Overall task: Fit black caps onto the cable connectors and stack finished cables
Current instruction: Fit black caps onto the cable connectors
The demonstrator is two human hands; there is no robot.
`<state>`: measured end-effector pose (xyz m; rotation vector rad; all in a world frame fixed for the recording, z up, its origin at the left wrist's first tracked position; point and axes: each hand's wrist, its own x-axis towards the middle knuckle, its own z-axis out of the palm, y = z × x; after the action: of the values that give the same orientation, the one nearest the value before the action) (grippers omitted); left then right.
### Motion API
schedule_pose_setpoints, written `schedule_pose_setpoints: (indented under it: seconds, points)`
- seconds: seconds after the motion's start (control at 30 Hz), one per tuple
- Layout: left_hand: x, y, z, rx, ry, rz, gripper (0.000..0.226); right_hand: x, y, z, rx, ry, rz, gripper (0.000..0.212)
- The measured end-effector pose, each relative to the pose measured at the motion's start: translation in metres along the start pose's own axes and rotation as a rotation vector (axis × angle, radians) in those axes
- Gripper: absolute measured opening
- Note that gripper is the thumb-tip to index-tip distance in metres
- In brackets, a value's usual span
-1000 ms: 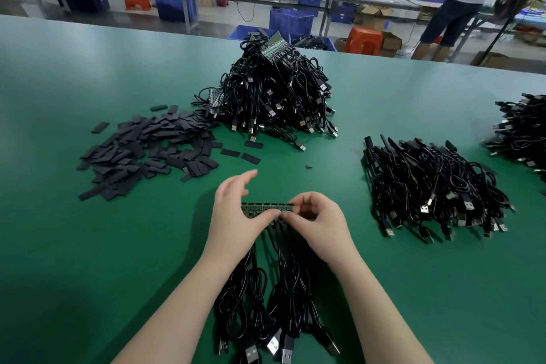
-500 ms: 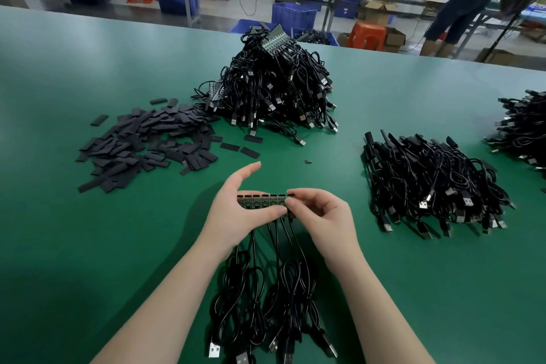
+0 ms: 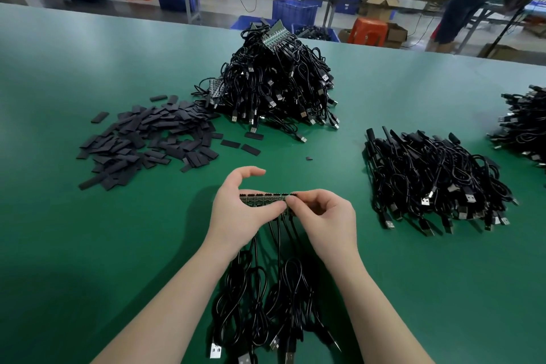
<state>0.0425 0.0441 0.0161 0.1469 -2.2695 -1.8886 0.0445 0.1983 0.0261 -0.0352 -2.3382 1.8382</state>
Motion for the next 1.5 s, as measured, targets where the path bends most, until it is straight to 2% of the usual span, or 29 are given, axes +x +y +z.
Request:
schedule_pose_setpoints:
  seconds: [0.2, 0.3, 0.4, 0.5, 0.57, 0.63, 0.7, 0.8, 0.87, 0.93, 1.0, 1.07, 1.13, 1.2, 1.27, 1.37, 1.43, 1.5]
  points:
    - [-0.001, 0.001, 0.003, 0.056, 0.025, 0.027, 0.048, -0.004, 0.002, 0.009, -0.086, 0.057, -0.086, 0.018]
    - [-0.002, -0.001, 0.002, 0.039, 0.01, 0.009, 0.052, -0.003, 0.002, 0.006, -0.038, 0.082, -0.05, 0.018]
    - [-0.001, -0.005, 0.0, 0.052, -0.01, -0.029, 0.065, 0.002, 0.0, -0.007, 0.014, 0.271, -0.061, 0.014]
    - [-0.004, -0.006, 0.003, 0.154, -0.062, 0.022, 0.084, 0.003, -0.011, -0.024, 0.077, 0.531, -0.274, 0.015]
    - [-0.004, -0.005, 0.006, 0.231, -0.082, 0.075, 0.089, 0.003, -0.024, -0.029, 0.065, 0.582, -0.502, 0.014]
    - [-0.005, -0.002, 0.006, 0.313, -0.03, 0.136, 0.084, 0.003, -0.041, -0.026, 0.04, 0.516, -0.67, 0.014]
    - [-0.005, 0.004, 0.003, 0.289, 0.079, 0.264, 0.071, 0.002, -0.059, -0.018, 0.126, 0.354, -0.664, 0.02]
    - [-0.008, 0.011, -0.003, 0.205, 0.27, 0.581, 0.051, -0.003, -0.08, -0.002, 0.395, 0.092, -0.488, 0.02]
    - [-0.01, 0.014, -0.006, 0.265, 0.377, 0.769, 0.048, -0.002, -0.08, 0.007, 0.519, 0.035, -0.359, 0.022]
    - [-0.01, 0.017, -0.006, 0.426, 0.469, 0.858, 0.041, 0.0, -0.07, 0.015, 0.56, -0.008, -0.16, 0.017]
    - [-0.011, 0.017, -0.003, 0.585, 0.458, 0.815, 0.035, 0.001, -0.051, 0.019, 0.475, -0.043, 0.057, 0.012]
    - [-0.011, 0.016, 0.001, 0.694, 0.319, 0.709, 0.036, 0.002, -0.03, 0.018, 0.309, -0.057, 0.215, 0.008]
    - [-0.011, 0.011, 0.002, 0.737, 0.152, 0.597, 0.034, 0.005, -0.017, 0.012, 0.193, -0.09, 0.313, 0.007]
    - [-0.009, 0.008, 0.0, 0.731, -0.012, 0.475, 0.027, 0.011, -0.015, 0.006, 0.054, -0.149, 0.33, 0.007]
    - [-0.006, 0.006, -0.001, 0.705, -0.104, 0.396, 0.024, 0.021, -0.02, 0.001, -0.186, -0.191, 0.261, 0.007]
    - [-0.003, 0.003, -0.001, 0.731, -0.12, 0.415, 0.023, 0.04, -0.036, 0.008, -0.568, -0.194, 0.06, 0.008]
    - [-0.001, 0.001, 0.0, 0.775, -0.13, 0.461, 0.024, 0.055, -0.045, 0.024, -0.65, -0.141, -0.081, 0.01]
    - [0.001, -0.001, 0.0, 0.797, -0.146, 0.5, 0.023, 0.077, -0.049, 0.05, -0.69, -0.179, -0.205, 0.023]
